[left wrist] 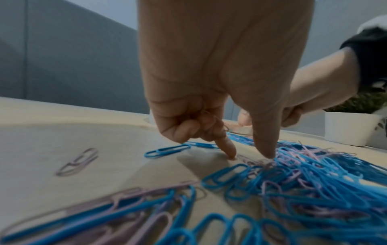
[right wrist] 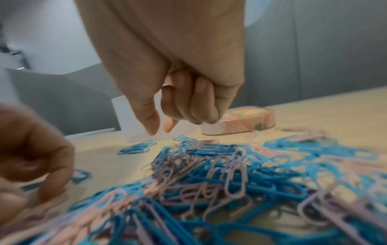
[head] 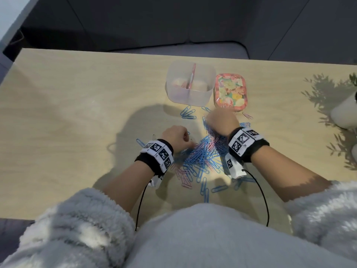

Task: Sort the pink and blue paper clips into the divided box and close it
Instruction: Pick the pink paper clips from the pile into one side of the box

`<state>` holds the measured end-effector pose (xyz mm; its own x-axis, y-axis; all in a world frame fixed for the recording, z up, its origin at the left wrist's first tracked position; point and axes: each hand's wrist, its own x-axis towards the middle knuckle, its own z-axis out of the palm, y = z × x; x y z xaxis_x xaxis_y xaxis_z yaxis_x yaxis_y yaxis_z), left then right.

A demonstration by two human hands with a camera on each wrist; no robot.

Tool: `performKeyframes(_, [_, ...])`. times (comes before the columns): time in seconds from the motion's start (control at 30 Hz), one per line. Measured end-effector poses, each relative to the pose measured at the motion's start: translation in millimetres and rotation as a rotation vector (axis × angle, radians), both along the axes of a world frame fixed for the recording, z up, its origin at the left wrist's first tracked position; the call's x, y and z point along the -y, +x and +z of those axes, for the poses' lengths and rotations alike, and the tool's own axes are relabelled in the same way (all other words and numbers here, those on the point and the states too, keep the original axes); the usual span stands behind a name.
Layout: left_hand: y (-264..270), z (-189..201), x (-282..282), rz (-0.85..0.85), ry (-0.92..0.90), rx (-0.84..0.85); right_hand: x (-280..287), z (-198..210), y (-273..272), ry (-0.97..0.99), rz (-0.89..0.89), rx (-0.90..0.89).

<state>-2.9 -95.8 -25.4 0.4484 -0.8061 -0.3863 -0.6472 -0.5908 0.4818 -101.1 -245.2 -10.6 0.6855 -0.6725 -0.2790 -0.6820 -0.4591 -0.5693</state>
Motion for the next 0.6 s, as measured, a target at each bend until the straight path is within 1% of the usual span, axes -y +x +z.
performKeyframes(0.07, [-3.3, -0.9, 3.0, -0.044, 0.021, 0.035, -9.3, -0.1, -3.3, -0.090, 0.067, -0.030])
performKeyframes(0.17, [-4.5, 1.6, 5.3, -0.106, 0.060, 0.090, -22.7, -3.6, -6.9, -0.067, 0.254, -0.113])
performKeyframes(0.23, [-5.2, 3.2, 6.0, -0.183, 0.094, 0.114, -27.2, -5.3, -10.7, -0.098, 0.365, -0.182])
performKeyframes(0.33, [-5.3, 3.5, 3.7, -0.284, 0.138, 0.144, -27.1, -6.8, -14.2, -0.153, 0.453, -0.261])
performKeyframes(0.37, [-5.1, 3.0, 2.7, -0.301, 0.145, 0.146, -25.3, -7.1, -15.0, -0.150, 0.465, -0.288])
performKeyframes(0.43, [-5.8, 2.5, 0.6, -0.318, 0.138, 0.160, -19.0, -5.9, -18.0, -0.171, 0.422, -0.304])
performKeyframes(0.5, [-7.1, 1.7, -0.8, -0.315, 0.083, 0.190, -12.5, -2.8, -21.9, -0.211, 0.348, -0.262])
performKeyframes(0.53, [-7.0, 1.5, -1.4, -0.311, 0.054, 0.202, -11.6, -1.2, -23.5, -0.217, 0.339, -0.231])
performKeyframes(0.6, [-5.8, 1.6, -1.8, -0.317, 0.043, 0.214, -16.8, 4.0, -25.7, -0.177, 0.394, -0.200])
